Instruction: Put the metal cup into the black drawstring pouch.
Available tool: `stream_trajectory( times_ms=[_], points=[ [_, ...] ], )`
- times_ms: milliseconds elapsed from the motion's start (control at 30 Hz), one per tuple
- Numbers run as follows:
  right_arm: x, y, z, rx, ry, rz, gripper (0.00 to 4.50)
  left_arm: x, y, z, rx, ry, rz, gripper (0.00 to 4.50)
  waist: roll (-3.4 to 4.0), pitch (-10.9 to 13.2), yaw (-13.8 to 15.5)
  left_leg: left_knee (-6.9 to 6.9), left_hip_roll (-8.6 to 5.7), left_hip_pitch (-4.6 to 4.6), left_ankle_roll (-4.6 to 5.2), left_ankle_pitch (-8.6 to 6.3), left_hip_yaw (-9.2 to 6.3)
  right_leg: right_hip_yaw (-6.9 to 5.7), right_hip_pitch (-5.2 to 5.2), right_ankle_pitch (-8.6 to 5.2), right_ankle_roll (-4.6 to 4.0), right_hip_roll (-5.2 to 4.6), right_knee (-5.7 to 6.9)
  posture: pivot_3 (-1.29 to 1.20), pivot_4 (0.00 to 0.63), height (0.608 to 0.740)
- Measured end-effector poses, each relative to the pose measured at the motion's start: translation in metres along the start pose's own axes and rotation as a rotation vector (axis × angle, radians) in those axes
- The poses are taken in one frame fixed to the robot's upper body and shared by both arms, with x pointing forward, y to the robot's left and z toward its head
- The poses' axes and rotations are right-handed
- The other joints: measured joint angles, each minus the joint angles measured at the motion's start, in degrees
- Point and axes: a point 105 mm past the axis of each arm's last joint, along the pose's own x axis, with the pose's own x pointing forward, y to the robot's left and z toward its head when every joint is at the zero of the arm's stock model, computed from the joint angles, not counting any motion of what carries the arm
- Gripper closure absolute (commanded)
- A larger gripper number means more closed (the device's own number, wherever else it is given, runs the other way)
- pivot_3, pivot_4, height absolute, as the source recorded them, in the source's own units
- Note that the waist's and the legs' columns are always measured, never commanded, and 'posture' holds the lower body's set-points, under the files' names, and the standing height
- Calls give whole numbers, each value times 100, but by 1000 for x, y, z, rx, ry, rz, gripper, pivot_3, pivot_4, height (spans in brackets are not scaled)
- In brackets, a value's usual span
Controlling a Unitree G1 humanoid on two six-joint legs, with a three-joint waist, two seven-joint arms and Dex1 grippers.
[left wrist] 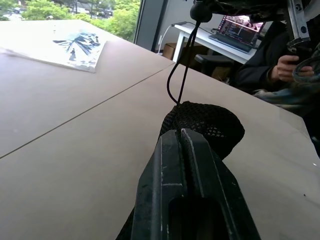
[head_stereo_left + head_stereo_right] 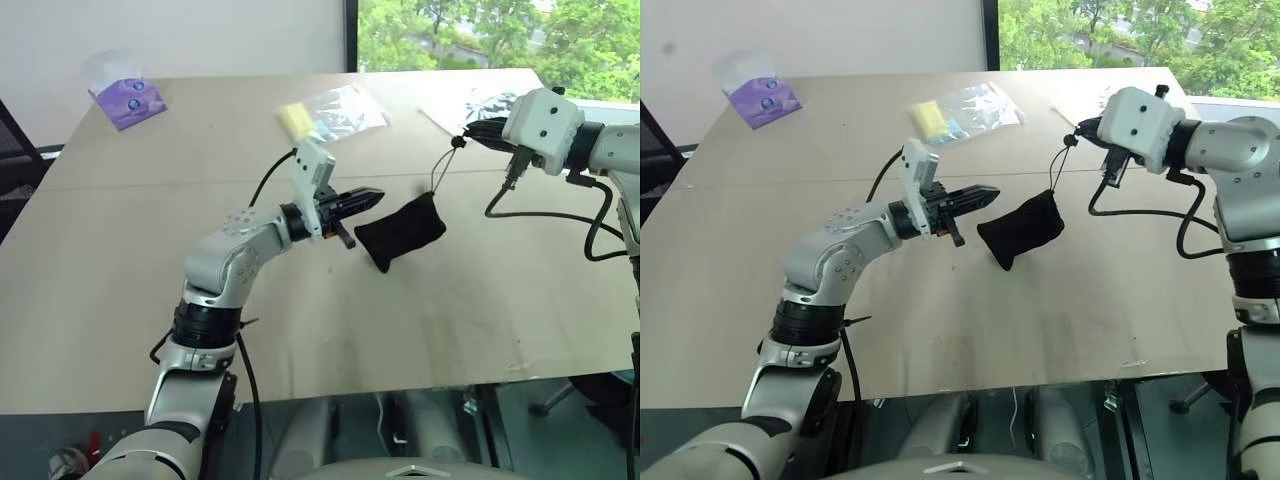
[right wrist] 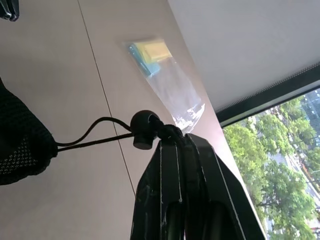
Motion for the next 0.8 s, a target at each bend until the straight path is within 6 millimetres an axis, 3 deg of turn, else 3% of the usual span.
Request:
stream_trajectory(
  times_ms=[133, 267, 333, 433, 600, 800],
  points=[
    [1, 1, 3, -5, -8, 4, 4500, 2, -3, 1, -14, -16, -8, 4405, 0, 0, 2, 0, 0, 0, 0, 0, -1, -1, 0, 0, 0, 0, 0, 0, 150, 740],
    [2, 7, 24, -30, -75, 39, 4500, 16, -14, 23, -11, -72, -61, 3358, -1, 1, 8, 1, 0, -4, 0, 0, -3, -4, 0, 0, 0, 0, 0, 0, 150, 740],
    [4, 12, 38, -44, -119, 62, 4500, 27, -23, 44, 25, -115, -90, 2347, -1, 0, 15, 2, -1, -4, 0, 0, -4, -5, 1, 0, 1, 0, -1, 0, 150, 740],
    [5, 17, 51, -48, -160, 87, 4500, 39, -33, 59, 44, -145, -124, 2347, -1, 1, 3, 2, -1, -3, 0, 0, -2, -3, 1, 0, 1, 0, 0, 0, 150, 740],
    [4, 21, 63, -53, -182, 103, 4500, 49, -36, 54, -7, -138, -145, 2347, -1, 1, -9, 1, 1, 0, 0, 0, -3, -3, 0, 0, 0, 2, 3, 0, 150, 740],
    [3, 24, 67, -53, -188, 114, 4500, 47, -36, 54, -41, -132, -162, 2347, -1, 1, 7, 2, 0, 0, 0, 0, -3, -3, 1, 0, 0, 0, 2, 0, 150, 740]
  ],
)
